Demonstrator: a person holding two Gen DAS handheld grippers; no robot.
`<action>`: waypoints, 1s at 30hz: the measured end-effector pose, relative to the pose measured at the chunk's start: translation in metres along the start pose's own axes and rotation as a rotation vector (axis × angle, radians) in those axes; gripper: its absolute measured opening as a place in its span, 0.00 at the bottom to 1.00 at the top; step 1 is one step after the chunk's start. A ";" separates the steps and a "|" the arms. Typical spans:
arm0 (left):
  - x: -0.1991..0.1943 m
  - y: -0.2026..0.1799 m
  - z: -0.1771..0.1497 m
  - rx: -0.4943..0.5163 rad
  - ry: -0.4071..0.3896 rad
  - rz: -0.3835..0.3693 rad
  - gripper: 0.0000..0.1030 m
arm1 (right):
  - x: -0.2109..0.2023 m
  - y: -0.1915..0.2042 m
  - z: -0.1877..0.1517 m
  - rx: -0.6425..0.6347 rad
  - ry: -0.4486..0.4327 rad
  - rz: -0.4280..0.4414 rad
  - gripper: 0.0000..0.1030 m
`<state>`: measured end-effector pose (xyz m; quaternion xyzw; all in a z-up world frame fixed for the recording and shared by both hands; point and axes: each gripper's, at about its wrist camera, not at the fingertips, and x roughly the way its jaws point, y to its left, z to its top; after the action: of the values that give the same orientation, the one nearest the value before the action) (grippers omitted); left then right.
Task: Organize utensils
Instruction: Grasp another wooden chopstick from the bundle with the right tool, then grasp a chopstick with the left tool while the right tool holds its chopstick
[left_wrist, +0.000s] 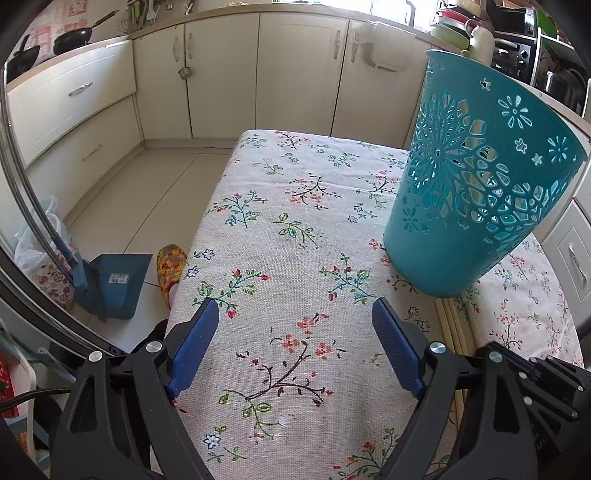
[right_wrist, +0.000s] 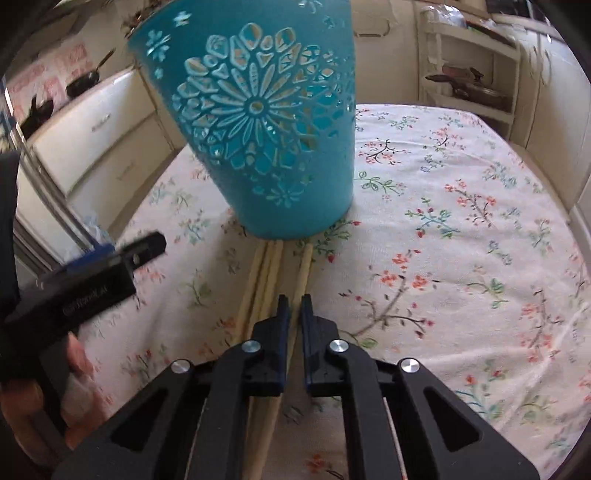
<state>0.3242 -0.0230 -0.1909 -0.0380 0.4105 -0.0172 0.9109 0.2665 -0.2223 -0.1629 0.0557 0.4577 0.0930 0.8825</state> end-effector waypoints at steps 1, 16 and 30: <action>0.000 0.000 0.000 0.002 0.002 -0.002 0.79 | -0.002 -0.003 -0.002 -0.002 0.005 -0.005 0.07; -0.002 -0.074 -0.017 0.220 0.087 -0.092 0.79 | -0.016 -0.046 -0.020 0.145 -0.017 0.058 0.06; 0.007 -0.084 -0.021 0.226 0.132 -0.040 0.70 | -0.013 -0.052 -0.016 0.164 -0.022 0.082 0.06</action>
<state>0.3134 -0.1081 -0.2029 0.0580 0.4640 -0.0842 0.8799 0.2519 -0.2755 -0.1710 0.1474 0.4516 0.0905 0.8753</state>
